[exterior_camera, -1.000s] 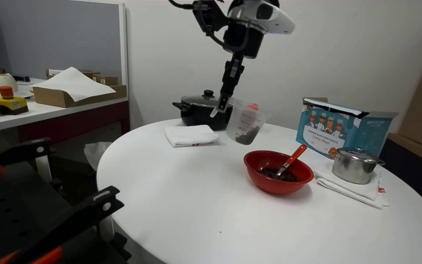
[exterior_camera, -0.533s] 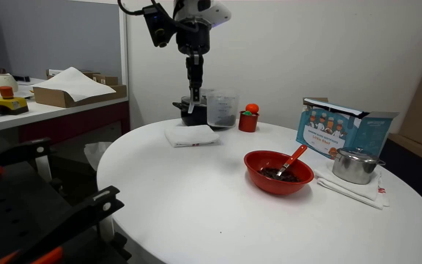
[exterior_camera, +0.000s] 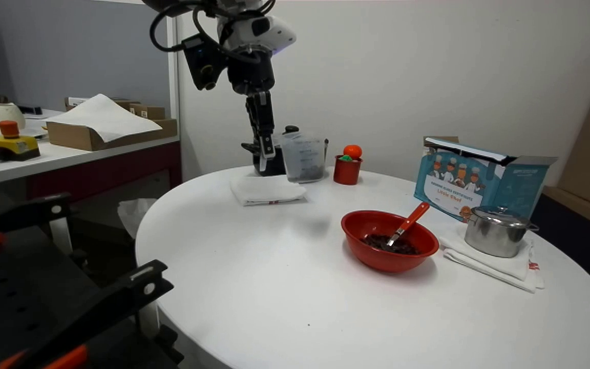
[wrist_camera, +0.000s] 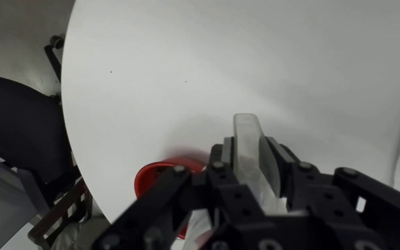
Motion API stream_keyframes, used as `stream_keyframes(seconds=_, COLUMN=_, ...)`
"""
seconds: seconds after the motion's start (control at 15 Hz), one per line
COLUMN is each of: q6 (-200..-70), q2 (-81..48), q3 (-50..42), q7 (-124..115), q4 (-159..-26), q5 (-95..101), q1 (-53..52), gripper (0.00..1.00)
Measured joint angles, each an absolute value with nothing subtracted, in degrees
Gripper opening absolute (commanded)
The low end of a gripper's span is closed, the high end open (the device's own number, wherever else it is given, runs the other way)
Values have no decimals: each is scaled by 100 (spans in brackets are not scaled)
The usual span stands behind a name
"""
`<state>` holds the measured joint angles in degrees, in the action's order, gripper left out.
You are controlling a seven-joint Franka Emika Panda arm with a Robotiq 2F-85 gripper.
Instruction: Pour some of the things in the jug into the bowl
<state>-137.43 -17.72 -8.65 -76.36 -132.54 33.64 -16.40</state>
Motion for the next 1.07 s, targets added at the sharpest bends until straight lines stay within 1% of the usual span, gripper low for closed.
stream_keyframes(seconds=0.4, q6=-14315, q2=-2375, q3=-750, q7=-7633, q4=-13119, q5=3572, q1=-1457, gripper=6)
stream_keyframes(seconds=0.93, q6=-14660, q2=-3174, q3=-616, q7=-7290, q4=-12797, q5=3511, q1=-1458, gripper=6)
stream_keyframes(seconds=1.0, q6=-14676, q2=-3232, q3=-591, q7=-7241, q4=-12764, q5=3506, q1=-1466, gripper=47)
stream_keyframes(seconds=1.07, q6=-14676, q2=-3246, q3=-576, q7=-7193, q4=-12738, q5=3497, q1=-1476, gripper=52)
